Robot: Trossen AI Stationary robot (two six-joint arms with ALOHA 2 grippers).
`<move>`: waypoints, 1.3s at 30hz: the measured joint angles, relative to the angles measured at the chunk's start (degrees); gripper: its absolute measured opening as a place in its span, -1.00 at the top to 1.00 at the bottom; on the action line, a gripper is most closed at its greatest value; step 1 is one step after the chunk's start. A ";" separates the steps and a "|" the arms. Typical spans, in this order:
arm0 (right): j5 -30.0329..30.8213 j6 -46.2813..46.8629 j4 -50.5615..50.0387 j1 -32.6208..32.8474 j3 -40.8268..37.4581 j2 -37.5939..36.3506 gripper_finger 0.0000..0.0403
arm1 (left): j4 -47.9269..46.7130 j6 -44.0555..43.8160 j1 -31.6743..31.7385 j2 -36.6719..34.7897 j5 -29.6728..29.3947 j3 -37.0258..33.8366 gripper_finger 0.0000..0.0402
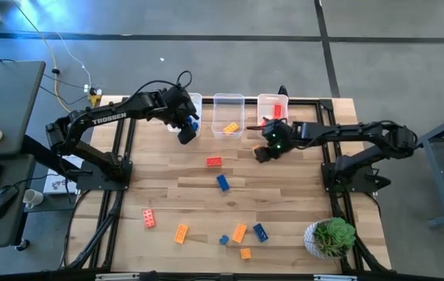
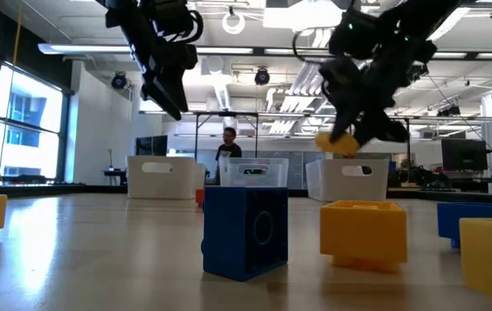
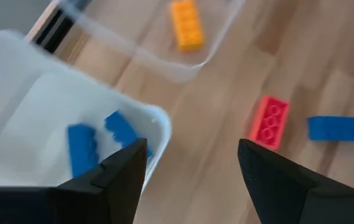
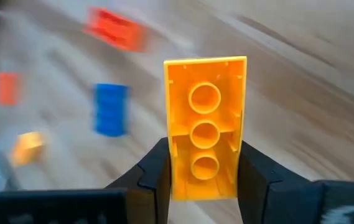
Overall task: Sort & place blocks by color
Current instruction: Put the yellow game piece into the transparent bin
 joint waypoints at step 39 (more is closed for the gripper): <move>-35.23 -13.66 10.91 -0.38 17.24 4.10 0.47 | 34.40 27.25 -18.57 0.00 12.85 0.00 -0.19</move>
